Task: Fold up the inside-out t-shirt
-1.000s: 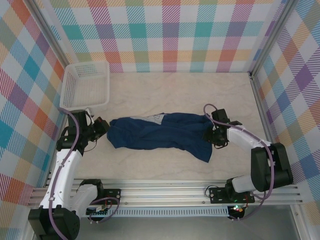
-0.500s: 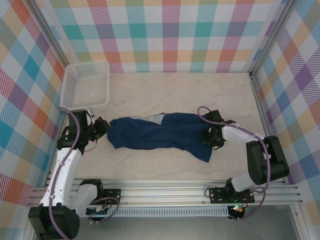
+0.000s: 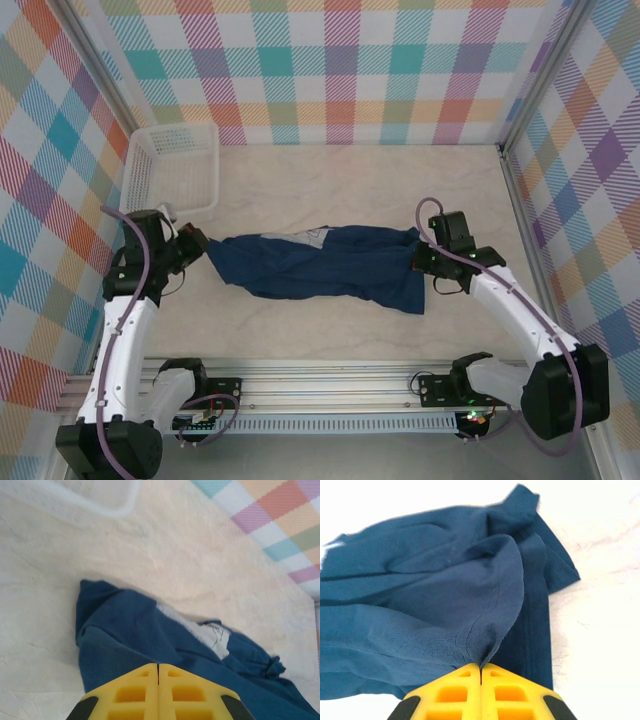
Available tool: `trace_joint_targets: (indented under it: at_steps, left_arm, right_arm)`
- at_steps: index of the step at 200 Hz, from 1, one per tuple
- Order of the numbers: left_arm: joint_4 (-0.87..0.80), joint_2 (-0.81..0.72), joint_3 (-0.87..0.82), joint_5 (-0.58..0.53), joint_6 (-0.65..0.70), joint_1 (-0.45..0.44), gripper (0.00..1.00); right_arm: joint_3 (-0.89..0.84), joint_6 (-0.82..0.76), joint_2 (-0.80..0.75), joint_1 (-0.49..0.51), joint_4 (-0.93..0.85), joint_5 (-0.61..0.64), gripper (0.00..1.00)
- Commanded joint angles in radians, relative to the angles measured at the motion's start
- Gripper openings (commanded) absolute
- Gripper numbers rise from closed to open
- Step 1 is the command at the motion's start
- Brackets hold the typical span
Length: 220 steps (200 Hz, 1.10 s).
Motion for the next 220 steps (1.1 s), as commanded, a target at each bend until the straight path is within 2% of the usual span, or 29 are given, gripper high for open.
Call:
trace_joint_targets:
  at_steps: [1, 56, 68, 103, 134, 172, 198, 220]
  left_arm:
    - [-0.02, -0.015, 0.046, -0.032, 0.024, 0.032, 0.0]
    - [0.019, -0.027, 0.076, -0.012, -0.03, 0.161, 0.0]
    - [0.035, -0.019, 0.074, -0.007, -0.037, 0.165, 0.0]
    - [0.073, 0.026, 0.045, 0.054, -0.044, 0.166, 0.0]
    - [0.078, 0.033, 0.05, 0.08, -0.037, 0.166, 0.0]
    - [0.148, 0.039, 0.195, 0.136, -0.157, 0.166, 0.0]
    - [0.123, 0.062, 0.436, 0.121, -0.191, 0.166, 0.0]
    - [0.047, 0.09, 0.662, 0.049, -0.154, 0.166, 0.0]
  right_arm:
    - [0.042, -0.04, -0.021, 0.003, -0.021, -0.024, 0.0]
    - [0.063, -0.044, 0.033, -0.003, -0.002, -0.049, 0.0]
    - [0.059, -0.042, 0.046, -0.003, 0.001, -0.063, 0.0]
    - [0.01, -0.008, 0.106, -0.001, 0.041, -0.206, 0.0]
    - [0.013, -0.008, 0.067, -0.001, 0.084, -0.2, 0.0]
    - [0.253, -0.097, -0.045, -0.022, 0.078, -0.031, 0.0]
    - [0.464, -0.16, -0.11, -0.04, 0.107, 0.077, 0.0]
    - [0.645, -0.222, -0.116, -0.045, 0.07, 0.132, 0.0]
